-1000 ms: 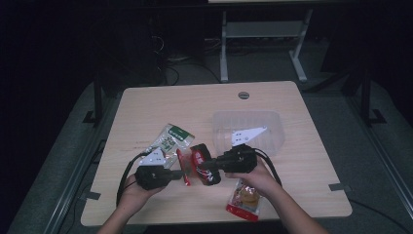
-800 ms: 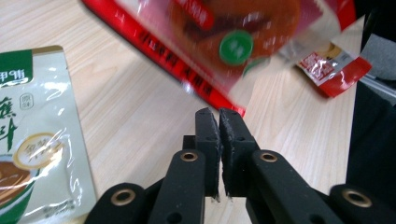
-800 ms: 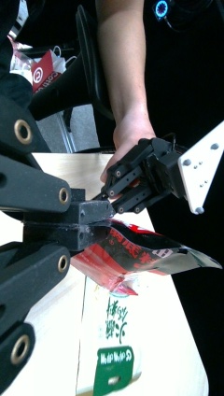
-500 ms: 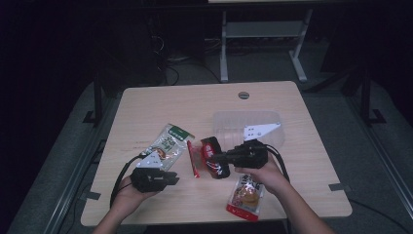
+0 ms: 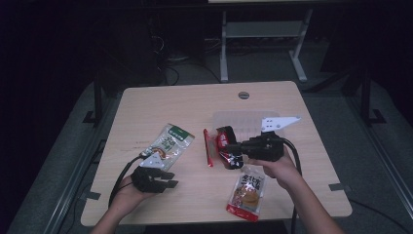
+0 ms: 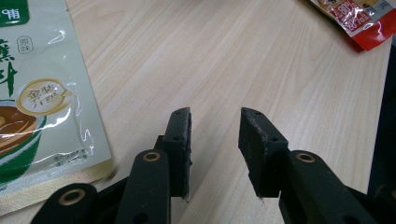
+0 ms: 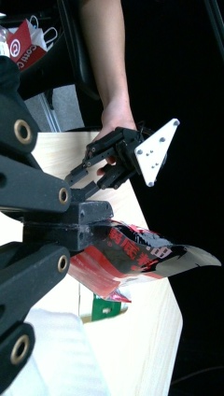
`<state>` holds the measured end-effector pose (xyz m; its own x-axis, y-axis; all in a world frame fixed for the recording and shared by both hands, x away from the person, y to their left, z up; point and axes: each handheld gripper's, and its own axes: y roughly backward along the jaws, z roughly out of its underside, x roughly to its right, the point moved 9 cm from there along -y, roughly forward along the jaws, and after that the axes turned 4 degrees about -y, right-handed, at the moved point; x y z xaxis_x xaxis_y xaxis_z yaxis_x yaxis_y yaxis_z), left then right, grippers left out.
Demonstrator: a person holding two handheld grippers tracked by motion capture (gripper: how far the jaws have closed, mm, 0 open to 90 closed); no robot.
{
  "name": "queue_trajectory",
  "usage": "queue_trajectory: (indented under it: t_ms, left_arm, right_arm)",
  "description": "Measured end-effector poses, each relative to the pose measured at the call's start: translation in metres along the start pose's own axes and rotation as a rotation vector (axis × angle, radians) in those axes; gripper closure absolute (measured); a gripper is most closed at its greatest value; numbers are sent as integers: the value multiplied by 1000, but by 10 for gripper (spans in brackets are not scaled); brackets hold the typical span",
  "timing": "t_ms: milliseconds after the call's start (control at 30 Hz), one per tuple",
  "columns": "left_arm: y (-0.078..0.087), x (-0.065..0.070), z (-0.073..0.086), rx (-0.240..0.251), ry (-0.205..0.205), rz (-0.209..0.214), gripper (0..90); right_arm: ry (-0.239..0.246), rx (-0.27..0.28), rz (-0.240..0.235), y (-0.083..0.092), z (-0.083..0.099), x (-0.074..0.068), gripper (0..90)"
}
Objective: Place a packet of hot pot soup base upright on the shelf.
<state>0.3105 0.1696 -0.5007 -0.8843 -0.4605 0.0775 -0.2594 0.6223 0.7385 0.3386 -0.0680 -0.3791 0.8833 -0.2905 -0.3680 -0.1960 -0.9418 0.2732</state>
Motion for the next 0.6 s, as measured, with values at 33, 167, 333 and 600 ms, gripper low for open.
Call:
queue_trajectory:
  t_ms: [33, 167, 333, 600]
  left_arm:
    - [0, 0, 0, 0, -1, 0, 635]
    - [1, 1, 1, -6, 3, 2, 634]
    - [0, 0, 2, -3, 14, 4, 624]
    - [-1, -1, 3, -6, 9, 1, 596]
  right_arm:
    - [3, 9, 6, 5, -2, 1, 900]
    - [5, 31, 21, 16, -8, 3, 900]
    - [7, 51, 45, 27, -13, 7, 900]
    - [-7, 77, 126, 51, -16, 23, 900]
